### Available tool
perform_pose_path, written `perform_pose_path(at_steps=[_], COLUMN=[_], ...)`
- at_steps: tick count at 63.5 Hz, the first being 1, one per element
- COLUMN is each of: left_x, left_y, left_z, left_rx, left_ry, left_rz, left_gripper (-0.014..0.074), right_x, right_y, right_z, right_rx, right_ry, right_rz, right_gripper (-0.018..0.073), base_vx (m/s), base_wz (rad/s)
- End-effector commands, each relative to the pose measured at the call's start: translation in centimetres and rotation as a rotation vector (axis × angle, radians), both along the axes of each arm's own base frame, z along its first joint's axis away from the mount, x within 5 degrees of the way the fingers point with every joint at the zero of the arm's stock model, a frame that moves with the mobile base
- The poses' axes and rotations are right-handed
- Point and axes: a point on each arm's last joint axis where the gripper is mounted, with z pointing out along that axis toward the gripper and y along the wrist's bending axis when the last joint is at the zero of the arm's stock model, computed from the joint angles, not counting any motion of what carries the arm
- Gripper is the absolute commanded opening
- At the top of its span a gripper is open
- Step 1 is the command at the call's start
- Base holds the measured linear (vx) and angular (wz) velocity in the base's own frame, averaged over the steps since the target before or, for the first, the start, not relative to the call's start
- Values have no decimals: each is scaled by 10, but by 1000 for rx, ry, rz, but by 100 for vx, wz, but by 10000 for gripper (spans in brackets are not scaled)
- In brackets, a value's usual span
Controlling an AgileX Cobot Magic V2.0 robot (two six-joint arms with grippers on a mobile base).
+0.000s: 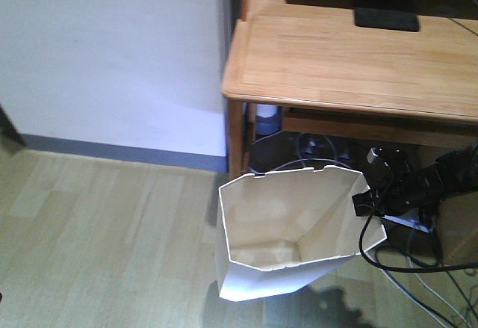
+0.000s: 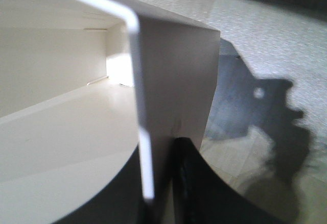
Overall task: Move trash bin to bedside with robot
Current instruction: 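Turn the base away from the desk carrying the bin in the right gripper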
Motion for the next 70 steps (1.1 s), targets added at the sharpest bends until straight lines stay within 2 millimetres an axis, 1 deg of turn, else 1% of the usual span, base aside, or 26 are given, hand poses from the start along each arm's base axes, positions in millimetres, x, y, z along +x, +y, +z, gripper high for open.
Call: perform_pose_path(at_steps=[1, 31, 70], left_x=[1, 1, 1], left_y=[0, 0, 0], left_z=[5, 5, 5], left_rx=[4, 4, 4], left_ry=[-77, -77, -77], left_rz=[-4, -4, -4], left_gripper=[-6, -6, -6], right_x=[13, 13, 13], right_y=[11, 11, 11], right_z=[39, 39, 39], right_rx=[190, 190, 190], right_ry=[-59, -59, -59], right_rz=[-10, -10, -10], right_gripper=[-5, -5, -5], base_vx=[-12, -11, -3], base_wz=[46, 46, 29])
